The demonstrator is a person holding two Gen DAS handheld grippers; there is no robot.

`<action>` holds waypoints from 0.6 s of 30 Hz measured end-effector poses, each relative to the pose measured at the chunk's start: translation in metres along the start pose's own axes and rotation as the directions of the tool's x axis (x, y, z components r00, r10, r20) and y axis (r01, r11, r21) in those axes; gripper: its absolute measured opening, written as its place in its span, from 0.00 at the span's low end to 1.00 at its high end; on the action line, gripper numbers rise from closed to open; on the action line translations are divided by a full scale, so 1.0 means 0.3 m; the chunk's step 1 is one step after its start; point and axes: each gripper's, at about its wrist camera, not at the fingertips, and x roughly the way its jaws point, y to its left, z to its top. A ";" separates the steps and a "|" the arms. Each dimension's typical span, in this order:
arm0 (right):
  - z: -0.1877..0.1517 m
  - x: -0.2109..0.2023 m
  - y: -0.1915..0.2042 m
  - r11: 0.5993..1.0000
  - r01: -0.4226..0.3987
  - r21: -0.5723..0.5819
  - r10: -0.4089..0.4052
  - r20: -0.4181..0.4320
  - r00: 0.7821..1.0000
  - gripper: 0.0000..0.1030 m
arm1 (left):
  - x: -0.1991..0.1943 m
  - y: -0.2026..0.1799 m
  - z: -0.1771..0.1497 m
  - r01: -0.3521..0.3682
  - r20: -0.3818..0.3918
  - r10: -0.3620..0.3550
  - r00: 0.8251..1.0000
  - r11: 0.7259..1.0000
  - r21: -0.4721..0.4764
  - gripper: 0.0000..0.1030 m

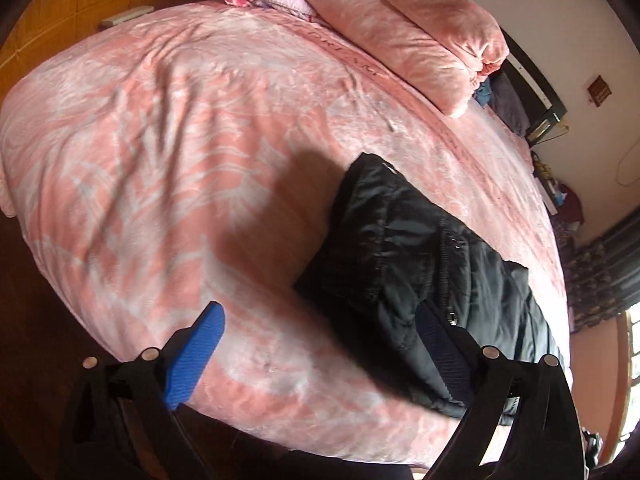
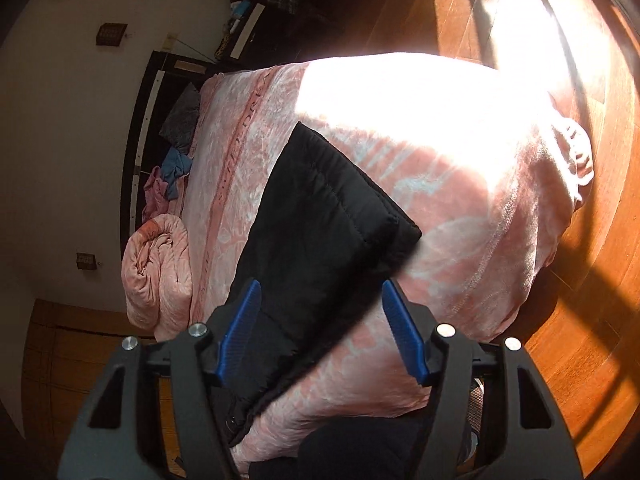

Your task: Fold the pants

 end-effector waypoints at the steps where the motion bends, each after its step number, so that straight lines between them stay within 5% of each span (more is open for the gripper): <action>1: 0.008 0.024 0.004 1.000 0.007 0.008 -0.007 0.000 1.000 0.62 | 0.026 -0.017 -0.004 0.048 -0.027 -0.048 0.998 0.999 -0.012 0.95; 11: 0.064 0.154 -0.029 0.994 0.025 0.108 -0.027 0.017 0.999 0.63 | 0.142 -0.109 -0.016 0.101 -0.096 -0.111 0.989 0.989 -0.107 0.93; 13: 0.072 0.160 -0.026 0.994 0.029 0.101 -0.031 0.015 0.999 0.63 | 0.149 -0.127 -0.008 0.086 -0.103 -0.095 0.990 0.992 -0.089 0.76; 14: 0.074 0.162 -0.026 0.994 0.034 0.099 -0.035 0.015 0.999 0.63 | 0.152 -0.134 -0.002 0.080 -0.105 -0.088 0.991 0.993 -0.084 0.53; 15: 0.073 0.163 -0.025 0.995 0.037 0.096 -0.039 0.016 0.999 0.57 | 0.151 -0.135 0.003 0.058 -0.102 -0.066 0.993 0.995 -0.087 0.40; 17: 0.076 0.168 -0.019 0.996 0.046 0.075 -0.046 0.008 0.999 0.24 | 0.150 -0.135 0.012 0.015 -0.099 -0.024 0.995 0.995 -0.094 0.16; 18: 0.075 0.169 -0.016 0.997 0.050 0.064 -0.050 0.002 0.999 0.12 | 0.146 -0.129 0.015 0.010 -0.095 -0.020 0.995 0.995 -0.103 0.14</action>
